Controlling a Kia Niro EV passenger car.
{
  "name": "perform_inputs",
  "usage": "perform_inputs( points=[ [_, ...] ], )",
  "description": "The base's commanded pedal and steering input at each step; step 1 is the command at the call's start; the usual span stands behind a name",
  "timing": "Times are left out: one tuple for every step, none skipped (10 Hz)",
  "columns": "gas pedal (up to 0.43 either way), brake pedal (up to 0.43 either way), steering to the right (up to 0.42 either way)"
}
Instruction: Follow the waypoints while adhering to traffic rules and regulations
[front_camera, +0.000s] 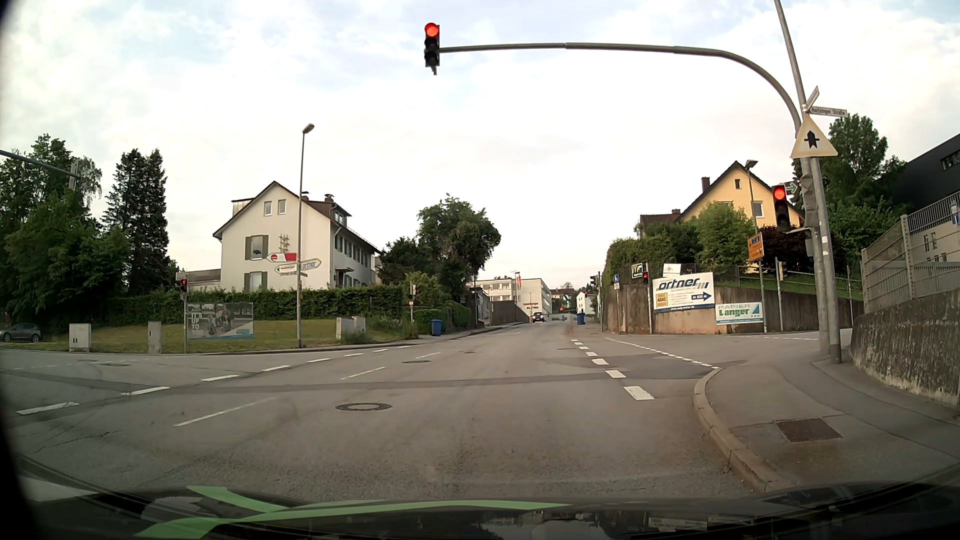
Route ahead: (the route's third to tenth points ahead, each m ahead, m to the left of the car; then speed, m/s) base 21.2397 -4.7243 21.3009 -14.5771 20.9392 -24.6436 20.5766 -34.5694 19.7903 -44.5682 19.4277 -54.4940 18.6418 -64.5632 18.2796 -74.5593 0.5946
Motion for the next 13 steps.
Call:
perform_inputs(
  points=[
    [0.228, 0.0, 0.001],
    [0.228, 0.0, 0.0],
    [0.228, 0.0, 0.0],
    [0.228, 0.0, 0.0],
    [0.228, 0.0, 0.0],
    [0.228, 0.0, 0.0],
    [0.228, 0.0, -0.001],
    [0.228, 0.0, -0.001],
    [0.13, 0.0, -0.001],
    [0.0, 0.0, 0.0],
    [0.189, 0.0, 0.0],
    [0.209, 0.0, 0.001],
    [0.209, 0.0, 0.002]
  ],
)
